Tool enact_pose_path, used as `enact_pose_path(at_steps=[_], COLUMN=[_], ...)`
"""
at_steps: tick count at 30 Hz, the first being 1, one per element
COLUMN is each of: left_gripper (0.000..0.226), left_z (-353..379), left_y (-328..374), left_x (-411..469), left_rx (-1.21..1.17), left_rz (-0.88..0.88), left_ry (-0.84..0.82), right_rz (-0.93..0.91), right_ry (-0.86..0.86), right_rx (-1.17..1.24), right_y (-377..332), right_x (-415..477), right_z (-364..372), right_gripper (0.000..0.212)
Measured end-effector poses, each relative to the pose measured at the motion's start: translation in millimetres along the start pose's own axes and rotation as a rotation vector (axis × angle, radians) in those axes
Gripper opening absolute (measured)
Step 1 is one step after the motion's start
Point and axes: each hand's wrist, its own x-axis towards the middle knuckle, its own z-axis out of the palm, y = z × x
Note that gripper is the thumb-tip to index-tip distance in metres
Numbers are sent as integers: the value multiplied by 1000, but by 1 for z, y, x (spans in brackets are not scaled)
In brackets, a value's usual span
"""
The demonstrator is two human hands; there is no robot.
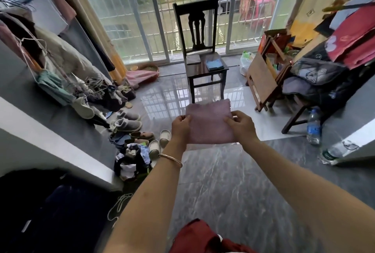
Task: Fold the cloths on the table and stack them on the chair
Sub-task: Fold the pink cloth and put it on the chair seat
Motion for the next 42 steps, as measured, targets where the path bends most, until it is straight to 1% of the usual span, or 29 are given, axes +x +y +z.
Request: enact_pose_path(at_steps=[3,6,8,10,15,16,19,22,24,28,37,42], left_gripper=[13,21,14,8,7,8,24,28,26,10,11,13], left_z=[6,11,17,21,33,34,38,39,41,47,68,92], left_y=[3,8,14,19,40,45,58,71,79,92,114,131], left_x=[12,30,43,57,100,109,138,163,180,212,271,303], left_rx=[-5,19,-1,-25,3,20,29,26,25,11,49,58], left_rz=[-22,-29,-41,-59,-54,-48,-43,-64,-69,-48,-68,-54], left_ry=[-10,-14,-30,-33,-27,-30,-40,-43,-55,-56,-88,-91], right_rz=[11,19,18,14,26,28,27,31,28,19,13,19], right_ry=[1,1,2,11,19,21,33,43,56,82,96,94], right_rx=[-1,1,4,7,-10,-14,-16,-18,-10,-9,-44,-85], right_y=[2,-1,-5,-8,-20,-23,-33,-44,-50,-59,-68,-71], right_x=[14,32,47,61,104,113,142,168,186,215,280,325], right_z=[3,6,9,11,20,22,32,41,46,54,60,54], right_gripper=[5,9,16,15,14,12,12,11,10,12,12,26])
